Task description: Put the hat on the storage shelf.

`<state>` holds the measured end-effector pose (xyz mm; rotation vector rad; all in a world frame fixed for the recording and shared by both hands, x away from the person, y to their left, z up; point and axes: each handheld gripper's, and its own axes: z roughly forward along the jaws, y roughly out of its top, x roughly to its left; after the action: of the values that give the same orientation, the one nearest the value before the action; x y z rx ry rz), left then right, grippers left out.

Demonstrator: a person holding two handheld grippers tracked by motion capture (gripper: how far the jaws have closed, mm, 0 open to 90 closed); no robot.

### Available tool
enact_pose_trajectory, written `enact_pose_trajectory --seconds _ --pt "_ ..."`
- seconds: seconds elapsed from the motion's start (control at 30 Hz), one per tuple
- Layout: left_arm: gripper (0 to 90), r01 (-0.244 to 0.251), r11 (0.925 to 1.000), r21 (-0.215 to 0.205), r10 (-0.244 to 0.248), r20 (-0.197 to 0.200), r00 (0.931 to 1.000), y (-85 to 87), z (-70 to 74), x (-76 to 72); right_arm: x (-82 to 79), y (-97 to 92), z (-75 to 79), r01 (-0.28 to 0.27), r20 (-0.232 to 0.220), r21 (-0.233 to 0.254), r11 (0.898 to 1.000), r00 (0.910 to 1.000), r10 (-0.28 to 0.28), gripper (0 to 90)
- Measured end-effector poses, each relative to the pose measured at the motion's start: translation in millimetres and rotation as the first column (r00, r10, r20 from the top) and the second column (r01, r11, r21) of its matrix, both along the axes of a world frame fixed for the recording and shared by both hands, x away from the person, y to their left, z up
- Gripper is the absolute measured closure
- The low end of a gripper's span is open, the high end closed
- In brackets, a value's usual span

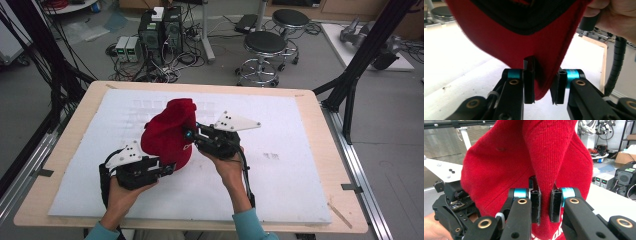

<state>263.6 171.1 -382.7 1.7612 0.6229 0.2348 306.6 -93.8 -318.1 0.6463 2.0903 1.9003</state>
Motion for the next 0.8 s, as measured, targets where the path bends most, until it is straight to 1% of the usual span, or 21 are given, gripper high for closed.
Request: enact_pose_trajectory --seconds 0.03,0.07,0.1,0.17,0.3,0.43,0.5,0.53,0.6,0.63,0.67,0.7,0.73,0.77,0.8 --pt "79.9 -0.009 1.0000 0.000 0.009 0.005 0.9999 0.6 0.2 -0.4 0.2 -0.3 0.0 0.000 0.000 0.002 1.000 1.0000 0.000 83.7" --pt "84.5 -0.013 0.9999 0.004 0.013 0.015 0.9998 1.4 0.6 -0.8 0.1 -0.9 0.1 0.001 -0.005 0.007 1.000 1.0000 -0.001 83.6" --pt "84.5 -0.009 1.0000 0.000 0.009 0.019 0.9998 2.1 1.0 -1.0 0.1 -0.9 0.1 0.001 -0.005 0.007 1.000 1.0000 -0.001 83.6" --pt "84.8 -0.011 0.9999 0.012 0.011 0.025 0.9996 1.9 2.1 -1.3 0.2 -1.3 0.3 -0.001 -0.001 0.012 1.000 1.0000 0.001 83.7" --pt "85.2 -0.012 0.9999 0.012 0.012 0.021 0.9997 2.4 3.3 -1.5 0.2 -0.9 0.2 0.000 0.002 0.013 1.000 1.0000 0.000 83.6" --pt "85.3 -0.022 0.9995 0.022 0.021 0.037 0.9991 3.4 4.4 -2.6 0.1 -0.1 0.1 -0.006 0.008 0.021 1.000 0.9999 0.006 83.1" --pt "85.3 -0.021 0.9996 0.019 0.020 0.042 0.9989 3.7 5.0 -3.3 0.1 -0.2 0.2 -0.006 0.011 0.020 1.000 0.9999 0.006 82.7" --pt "85.3 -0.021 0.9996 0.018 0.020 0.048 0.9986 4.1 5.2 -3.3 0.0 -0.3 0.4 -0.008 0.013 0.023 1.000 0.9999 0.008 82.0" --pt "85.3 -0.019 0.9997 0.016 0.018 0.049 0.9986 5.1 5.8 -3.3 0.0 -1.0 0.7 -0.010 0.019 0.027 1.000 0.9998 0.010 77.2" --pt "85.4 -0.018 0.9998 0.014 0.017 0.049 0.9987 6.1 6.3 -3.3 0.3 -1.8 0.9 -0.019 0.021 0.028 0.999 0.9996 0.018 74.6" --pt "85.4 -0.018 0.9997 0.014 0.018 0.049 0.9987 7.2 7.1 -3.1 0.6 -2.4 1.0 -0.028 0.025 0.032 0.999 0.9993 0.027 68.1" --pt "85.4 -0.025 0.9995 0.018 0.024 0.050 0.9984 8.4 8.1 -3.1 1.0 -3.0 1.3 -0.019 0.031 0.036 0.999 0.9993 0.018 55.3" --pt "85.4 -0.027 0.9995 0.019 0.026 0.052 0.9983 9.4 8.8 -2.9 1.6 -3.2 1.4 -0.008 0.026 0.033 0.999 0.9996 0.007 44.2" --pt "85.4 -0.036 0.9992 0.019 0.035 0.055 0.9979 11.2 10.2 -2.6 2.5 -3.5 1.4 -0.001 0.015 0.026 1.000 0.9999 0.000 35.7" --pt "85.4 -0.041 0.9991 0.014 0.040 0.057 0.9976 13.2 11.6 -2.1 3.7 -4.2 0.8 0.021 -0.005 0.013 1.000 0.9998 -0.021 25.5"
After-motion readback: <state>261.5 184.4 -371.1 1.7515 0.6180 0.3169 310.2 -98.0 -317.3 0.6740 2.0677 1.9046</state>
